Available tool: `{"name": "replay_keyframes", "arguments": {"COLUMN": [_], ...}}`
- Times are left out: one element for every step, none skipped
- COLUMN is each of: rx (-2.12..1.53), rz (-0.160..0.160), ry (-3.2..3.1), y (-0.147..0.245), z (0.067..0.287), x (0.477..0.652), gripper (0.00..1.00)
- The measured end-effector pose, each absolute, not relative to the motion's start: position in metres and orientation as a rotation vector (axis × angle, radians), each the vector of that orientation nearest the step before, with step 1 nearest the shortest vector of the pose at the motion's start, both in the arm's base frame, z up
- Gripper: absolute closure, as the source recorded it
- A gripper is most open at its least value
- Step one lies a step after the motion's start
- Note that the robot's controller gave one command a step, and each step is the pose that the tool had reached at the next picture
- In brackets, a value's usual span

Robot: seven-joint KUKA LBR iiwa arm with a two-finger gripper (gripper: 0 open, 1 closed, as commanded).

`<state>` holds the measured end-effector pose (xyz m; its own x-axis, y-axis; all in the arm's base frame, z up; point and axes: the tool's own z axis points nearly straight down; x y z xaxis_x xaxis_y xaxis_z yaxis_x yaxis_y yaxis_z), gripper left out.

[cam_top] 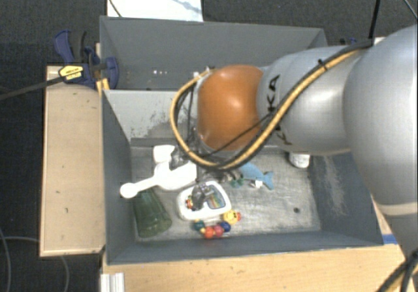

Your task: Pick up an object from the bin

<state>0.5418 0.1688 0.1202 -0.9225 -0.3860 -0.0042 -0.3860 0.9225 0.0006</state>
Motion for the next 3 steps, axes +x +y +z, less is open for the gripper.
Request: {"name": "replay_keyframes", "arguments": {"rx": [-0.782,-0.881,-1.034], "rz": [0.001,0.002,0.001], "ry": [3.039,3.012,2.949], "y": [0.190,0.194,0.206], "z": [0.127,0.096,0.084], "x": [0.554,0.555,0.563], "gripper": [0.00,0.00,1.00]}}
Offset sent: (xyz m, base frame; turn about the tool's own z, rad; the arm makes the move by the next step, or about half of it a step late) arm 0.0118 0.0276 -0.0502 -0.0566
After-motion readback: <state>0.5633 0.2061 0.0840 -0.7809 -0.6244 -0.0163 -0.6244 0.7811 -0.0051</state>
